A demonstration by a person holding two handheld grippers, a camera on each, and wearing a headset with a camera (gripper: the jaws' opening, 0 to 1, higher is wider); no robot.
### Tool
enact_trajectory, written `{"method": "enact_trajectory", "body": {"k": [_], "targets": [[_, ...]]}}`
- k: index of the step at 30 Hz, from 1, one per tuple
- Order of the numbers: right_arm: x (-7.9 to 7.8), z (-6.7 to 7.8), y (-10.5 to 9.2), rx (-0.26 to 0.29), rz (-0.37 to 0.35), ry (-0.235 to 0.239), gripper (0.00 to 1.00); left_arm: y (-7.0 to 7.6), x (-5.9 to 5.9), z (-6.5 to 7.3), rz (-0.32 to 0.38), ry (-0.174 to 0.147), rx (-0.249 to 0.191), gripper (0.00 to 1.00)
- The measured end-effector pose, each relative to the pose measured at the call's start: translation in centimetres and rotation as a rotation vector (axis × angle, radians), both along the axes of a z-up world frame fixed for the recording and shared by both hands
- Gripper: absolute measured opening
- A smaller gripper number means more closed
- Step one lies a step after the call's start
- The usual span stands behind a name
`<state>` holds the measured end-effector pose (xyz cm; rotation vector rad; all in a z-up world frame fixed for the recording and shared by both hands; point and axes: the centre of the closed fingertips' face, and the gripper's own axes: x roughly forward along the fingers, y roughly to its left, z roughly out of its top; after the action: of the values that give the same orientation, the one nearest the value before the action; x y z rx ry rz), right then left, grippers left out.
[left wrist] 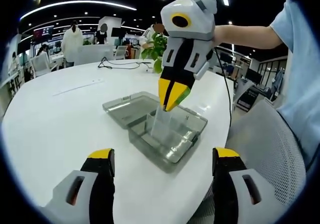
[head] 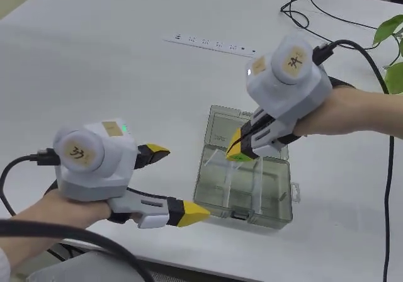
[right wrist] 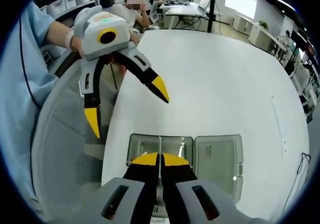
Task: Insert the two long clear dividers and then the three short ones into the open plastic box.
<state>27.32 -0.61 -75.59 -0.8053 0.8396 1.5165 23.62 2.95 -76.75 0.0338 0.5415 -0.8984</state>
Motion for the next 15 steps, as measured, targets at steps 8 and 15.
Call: {"method": "enact_trajectory", "body": {"k": [8,15], "targets": [[-0.32,-0.38,0.59,-0.020,0.000,-0.005,0.02,-0.07,-0.19,-0.16,-0.003,0.007,0.000,0.79],[-0.35,-0.97,0.98,-0.041,0.000,-0.030,0.02,-0.03,-0.22,-0.10,-0.001,0.007,-0.004,0.79]]}}
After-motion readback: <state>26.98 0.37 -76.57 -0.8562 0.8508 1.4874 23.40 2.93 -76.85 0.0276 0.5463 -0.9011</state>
